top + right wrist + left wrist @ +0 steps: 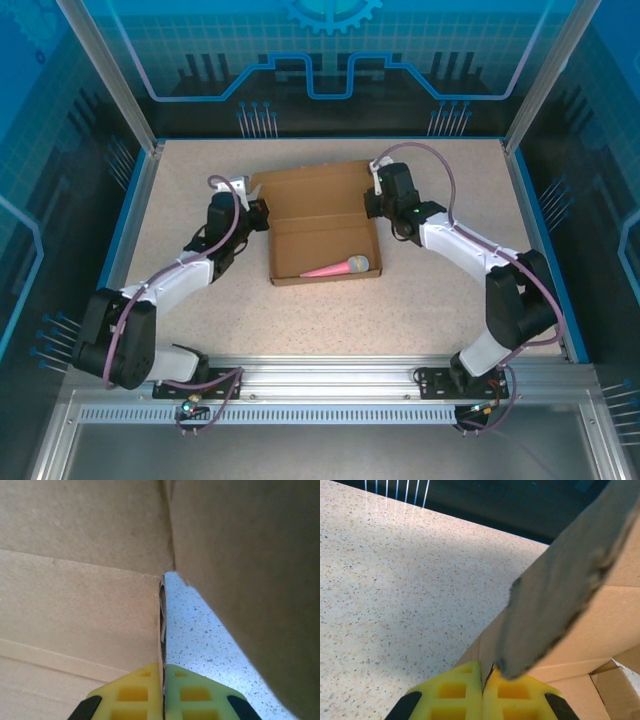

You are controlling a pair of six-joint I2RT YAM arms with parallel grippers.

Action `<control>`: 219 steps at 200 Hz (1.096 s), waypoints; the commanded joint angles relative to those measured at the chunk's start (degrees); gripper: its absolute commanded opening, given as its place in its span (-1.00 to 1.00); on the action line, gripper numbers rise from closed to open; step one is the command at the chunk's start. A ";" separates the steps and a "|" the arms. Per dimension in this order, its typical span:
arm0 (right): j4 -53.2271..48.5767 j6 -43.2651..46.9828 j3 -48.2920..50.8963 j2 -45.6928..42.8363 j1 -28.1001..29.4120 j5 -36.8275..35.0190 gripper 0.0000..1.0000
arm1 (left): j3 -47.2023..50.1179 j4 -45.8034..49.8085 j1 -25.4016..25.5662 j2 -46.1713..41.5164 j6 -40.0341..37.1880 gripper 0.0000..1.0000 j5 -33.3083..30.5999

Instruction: Fold the paper box

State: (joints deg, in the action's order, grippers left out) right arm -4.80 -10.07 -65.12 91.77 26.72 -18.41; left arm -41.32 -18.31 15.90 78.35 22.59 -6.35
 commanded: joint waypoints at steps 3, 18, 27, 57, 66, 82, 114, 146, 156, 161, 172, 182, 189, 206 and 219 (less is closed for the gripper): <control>1.27 -4.40 -2.18 1.47 1.39 -5.60 -0.85 | -3.28 -1.31 2.38 1.07 3.70 -1.00 -5.65; 1.02 -6.14 -3.00 2.39 1.57 -6.61 -0.84 | -3.78 -1.39 3.53 1.82 4.90 -1.00 -7.47; 0.78 -7.16 -3.70 3.02 1.59 -7.27 -0.83 | -4.11 -1.39 4.05 2.13 5.49 -1.00 -8.57; 0.23 -8.73 -5.86 4.28 1.63 -8.12 -0.83 | -5.12 -1.47 5.10 2.91 6.93 -1.00 -11.29; 0.23 -8.83 -6.64 4.51 1.66 -8.38 -0.83 | -5.67 -1.48 5.33 3.18 7.04 -1.00 -12.52; -0.02 -9.18 -8.31 5.37 1.59 -8.92 -0.83 | -6.84 -1.20 5.88 4.10 7.40 -1.00 -14.83; 0.49 -10.07 -9.33 7.00 1.67 -8.28 -0.83 | -8.01 -1.67 7.41 6.05 7.64 -1.00 -17.62; 7.48 -10.63 -5.43 6.21 1.58 -5.79 -0.83 | -5.84 -5.57 8.61 6.91 7.63 -1.00 -19.38; 8.84 -10.49 -4.78 6.18 1.59 -5.50 -0.83 | -5.09 -6.41 8.97 7.04 7.60 -1.00 -20.19; 9.44 -10.52 -4.37 6.15 1.57 -5.38 -0.83 | -4.78 -6.83 9.15 7.06 7.56 -1.00 -20.84; 10.77 -10.79 -3.67 6.14 1.54 -5.04 -0.84 | -3.67 -8.42 9.75 6.97 7.83 -1.00 -22.32; 11.81 -11.49 -3.03 6.06 1.61 -4.80 -0.84 | -2.59 -9.98 10.44 6.91 8.09 -1.00 -23.77; 12.52 -11.78 -2.56 5.97 1.64 -4.47 -0.84 | -2.13 -10.70 10.97 6.96 8.08 -1.00 -24.74; 14.03 -12.38 -1.49 5.90 1.74 -4.35 -0.83 | -1.17 -12.42 12.47 7.21 7.66 -1.00 -26.80; 15.39 -12.65 -0.28 5.54 1.84 -4.33 -0.83 | -0.07 -14.11 13.38 7.24 7.30 -1.00 -28.00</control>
State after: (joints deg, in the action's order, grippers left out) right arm 4.38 -20.43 -67.18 97.78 27.42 -25.30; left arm -43.09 -25.45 26.87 85.06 28.82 -31.64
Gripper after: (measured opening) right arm 0.086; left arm 0.062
